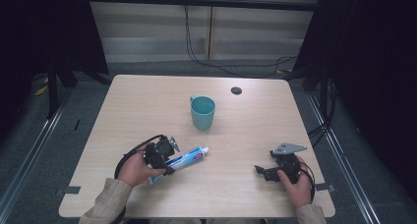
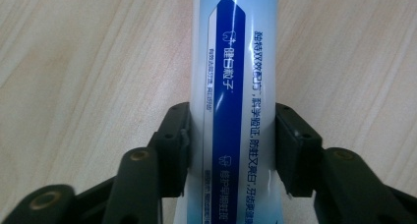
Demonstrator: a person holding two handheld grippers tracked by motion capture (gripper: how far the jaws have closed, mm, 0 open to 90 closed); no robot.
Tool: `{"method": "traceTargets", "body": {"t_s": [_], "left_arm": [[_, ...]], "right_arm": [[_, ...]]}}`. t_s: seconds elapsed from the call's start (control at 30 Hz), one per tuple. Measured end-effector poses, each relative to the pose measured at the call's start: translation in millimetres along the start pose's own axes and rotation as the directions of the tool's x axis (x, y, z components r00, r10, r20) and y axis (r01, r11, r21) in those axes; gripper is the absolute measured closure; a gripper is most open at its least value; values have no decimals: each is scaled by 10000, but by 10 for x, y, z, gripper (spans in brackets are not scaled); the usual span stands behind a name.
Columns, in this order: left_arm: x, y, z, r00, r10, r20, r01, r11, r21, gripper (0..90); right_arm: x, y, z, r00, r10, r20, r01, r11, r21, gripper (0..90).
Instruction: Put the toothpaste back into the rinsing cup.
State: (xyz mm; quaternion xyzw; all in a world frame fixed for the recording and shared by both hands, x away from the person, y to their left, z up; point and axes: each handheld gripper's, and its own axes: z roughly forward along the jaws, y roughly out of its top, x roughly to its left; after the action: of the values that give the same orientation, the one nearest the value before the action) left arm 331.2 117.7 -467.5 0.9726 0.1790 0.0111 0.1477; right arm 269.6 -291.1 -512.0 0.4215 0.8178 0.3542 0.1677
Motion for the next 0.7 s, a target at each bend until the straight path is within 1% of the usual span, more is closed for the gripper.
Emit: {"method": "traceTargets", "body": {"t_s": [0.03,0.07,0.1,0.13,0.17,0.2,0.23,0.27,0.3,0.33,0.37,0.4,0.43,0.47,0.5,0.53,0.57,0.6,0.63,0.67,0.7], "left_arm": [[0,0,0,10000,0,0,0,10000,0,622],[-7,5,-28,10000,-32,0,32,10000,-44,622],[-15,14,-76,9999,-99,-20,99,9999,-115,737],[-22,16,-80,9999,-157,-36,157,9999,-68,737],[-41,18,-83,9998,-129,-136,129,9999,-2,740],[-58,17,-86,9997,-148,-217,146,9999,-76,749],[-63,16,-91,9997,-168,-179,167,9998,-71,749],[-61,14,-96,9999,-82,-137,81,10000,-46,751],[-70,15,-99,9998,-95,-162,94,9999,-105,752],[-73,20,-99,9998,-26,-178,24,9999,-100,753],[-82,24,-92,9998,-179,-93,178,9997,-157,753],[-80,36,-103,9999,-153,-13,152,9996,-254,754],[-73,43,-112,9999,-130,76,132,9997,-220,754],[-73,43,-112,9999,-130,76,132,9997,-220,753],[-84,57,-115,9999,-148,31,149,9992,-364,754],[-85,69,-127,9999,-123,49,125,9994,-317,754],[-85,69,-127,9999,-123,49,125,9994,-317,754],[-88,79,-139,9999,-93,57,94,9994,-332,754],[-86,97,-148,9999,-61,95,65,9990,-436,754],[-94,109,-153,9998,-133,128,138,9990,-429,754],[-105,154,-168,10000,55,0,-55,9994,-331,754]], "right_arm": [[0,0,0,10000,-1,1,1,10000,0,122],[0,0,0,10000,-1,1,1,10000,0,122],[0,1,0,10000,4,-1,-4,10000,3,122],[0,1,0,10000,4,-1,-4,10000,3,122],[-1,2,0,10000,5,-9,-5,10000,13,122],[0,1,0,10000,-7,-3,7,10000,4,122],[0,1,0,10000,-7,-3,7,10000,4,122],[0,1,-1,10000,-7,-7,7,10000,6,122],[0,1,0,10000,-3,-8,3,10000,10,122],[0,1,-1,10000,-8,-8,8,10000,15,122],[-1,1,-1,10000,-7,-27,7,10000,7,123],[1,-3,-7,10000,-11,-50,11,10000,13,125],[-4,-5,-10,10000,-18,-85,18,10000,9,130],[-10,-5,-15,10000,-5,-100,5,10000,11,139],[-18,-1,-17,9999,-24,-144,25,10000,26,139],[-24,11,-23,9998,-89,-190,92,9998,154,139],[-24,11,-23,9998,-89,-190,92,9998,154,139],[-26,26,-28,9994,-120,-338,128,9996,262,139],[-22,79,-30,9979,-275,-590,302,9985,448,139],[-22,79,-30,9979,-275,-590,302,9985,448,139],[4,143,-44,9964,-741,-422,765,9953,593,144]]}}
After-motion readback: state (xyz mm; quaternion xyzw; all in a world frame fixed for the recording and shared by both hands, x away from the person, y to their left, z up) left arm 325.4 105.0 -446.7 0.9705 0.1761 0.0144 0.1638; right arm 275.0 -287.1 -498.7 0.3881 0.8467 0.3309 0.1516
